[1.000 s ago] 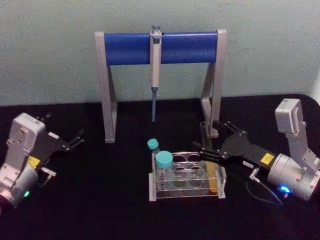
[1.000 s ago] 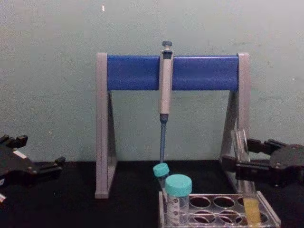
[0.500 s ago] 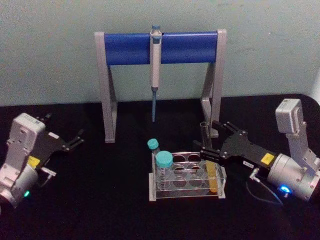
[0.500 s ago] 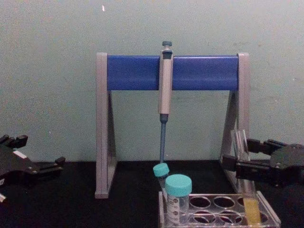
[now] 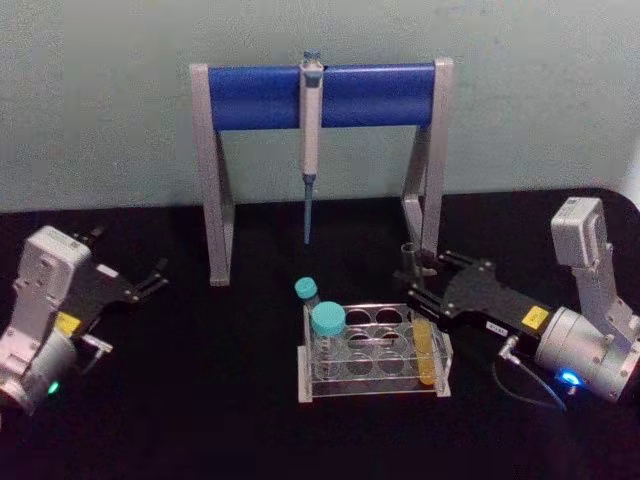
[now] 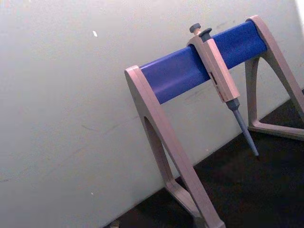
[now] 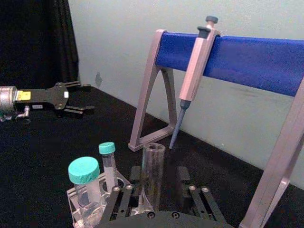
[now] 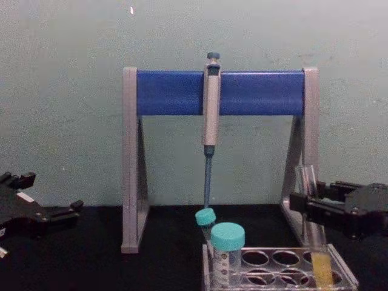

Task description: Pick up the test tube from the test tube rack, shake it, then place it back into the test tube rack.

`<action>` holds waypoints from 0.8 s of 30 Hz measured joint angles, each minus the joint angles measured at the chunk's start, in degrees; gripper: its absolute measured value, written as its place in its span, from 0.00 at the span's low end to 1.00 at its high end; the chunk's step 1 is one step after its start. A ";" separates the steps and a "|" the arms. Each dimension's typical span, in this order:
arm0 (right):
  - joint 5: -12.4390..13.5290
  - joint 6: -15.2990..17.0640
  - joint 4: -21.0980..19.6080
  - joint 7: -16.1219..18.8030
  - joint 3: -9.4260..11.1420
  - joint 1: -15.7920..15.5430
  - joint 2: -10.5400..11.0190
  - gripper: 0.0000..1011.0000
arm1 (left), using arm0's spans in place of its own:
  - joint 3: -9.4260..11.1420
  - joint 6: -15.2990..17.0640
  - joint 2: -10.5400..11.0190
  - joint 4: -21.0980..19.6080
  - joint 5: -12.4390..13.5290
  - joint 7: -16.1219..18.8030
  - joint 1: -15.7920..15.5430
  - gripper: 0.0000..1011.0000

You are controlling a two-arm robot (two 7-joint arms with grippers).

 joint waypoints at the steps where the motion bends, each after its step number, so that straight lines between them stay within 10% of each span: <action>1: 0.00 0.00 0.00 0.00 0.00 0.00 0.00 0.50 | 0.00 0.00 0.00 0.00 0.00 0.00 0.00 0.99; 9: 0.00 -0.01 -0.01 0.01 0.00 0.00 -0.01 0.25 | 0.00 0.00 0.00 0.00 0.00 0.00 0.00 0.99; 24: -0.03 -0.01 -0.01 0.00 0.00 0.00 0.00 0.24 | 0.00 0.00 0.00 0.00 0.00 0.00 0.00 0.99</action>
